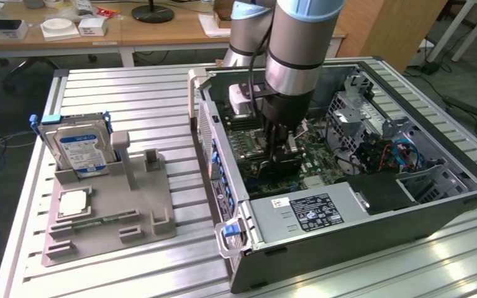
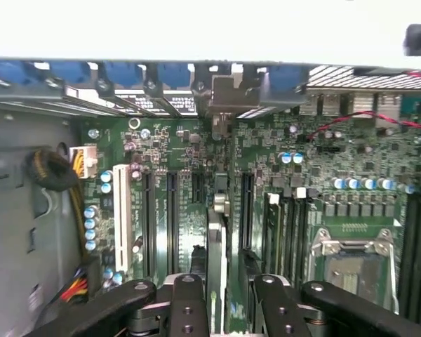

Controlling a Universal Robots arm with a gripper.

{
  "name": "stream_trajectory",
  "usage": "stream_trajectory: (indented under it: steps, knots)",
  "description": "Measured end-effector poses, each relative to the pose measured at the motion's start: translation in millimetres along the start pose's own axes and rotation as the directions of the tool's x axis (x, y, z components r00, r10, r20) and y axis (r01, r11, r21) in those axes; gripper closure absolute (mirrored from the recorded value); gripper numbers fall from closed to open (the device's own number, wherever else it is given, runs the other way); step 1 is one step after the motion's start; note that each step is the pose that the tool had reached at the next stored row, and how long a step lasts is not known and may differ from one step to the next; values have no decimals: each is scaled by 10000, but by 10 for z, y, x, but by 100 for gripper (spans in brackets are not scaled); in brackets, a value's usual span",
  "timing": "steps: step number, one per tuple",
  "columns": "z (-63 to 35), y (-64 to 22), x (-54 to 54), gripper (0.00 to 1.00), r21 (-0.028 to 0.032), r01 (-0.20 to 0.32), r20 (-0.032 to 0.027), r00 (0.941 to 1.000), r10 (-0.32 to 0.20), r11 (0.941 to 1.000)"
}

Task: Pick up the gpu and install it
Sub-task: 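Insert the gpu into the slot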

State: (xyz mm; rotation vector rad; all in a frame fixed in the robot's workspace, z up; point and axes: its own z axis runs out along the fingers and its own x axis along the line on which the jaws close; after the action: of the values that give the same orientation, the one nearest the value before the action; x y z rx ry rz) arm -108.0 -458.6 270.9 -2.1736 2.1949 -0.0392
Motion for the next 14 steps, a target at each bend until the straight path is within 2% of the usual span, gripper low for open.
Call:
stream_trajectory:
  steps: [2, 4, 5, 6, 8, 9, 14]
  knots:
    - [-45, -1, -1, 67, 27, -1, 0, 10000, 1, 10000]
    - [-44, -1, -1, 69, 29, 4, 2, 10000, -4, 10000]
    - [-44, -2, -1, 75, 29, 5, 1, 10000, -5, 10000]
    - [-44, -2, -1, 75, 29, 5, 2, 10000, -5, 10000]
    - [-45, -2, -1, 87, 28, 7, 0, 10000, -7, 10000]
    - [-45, -2, -1, 90, 29, 7, 0, 10000, -7, 10000]
    - [-45, -2, -1, 90, 28, 8, 0, 10000, -8, 10000]
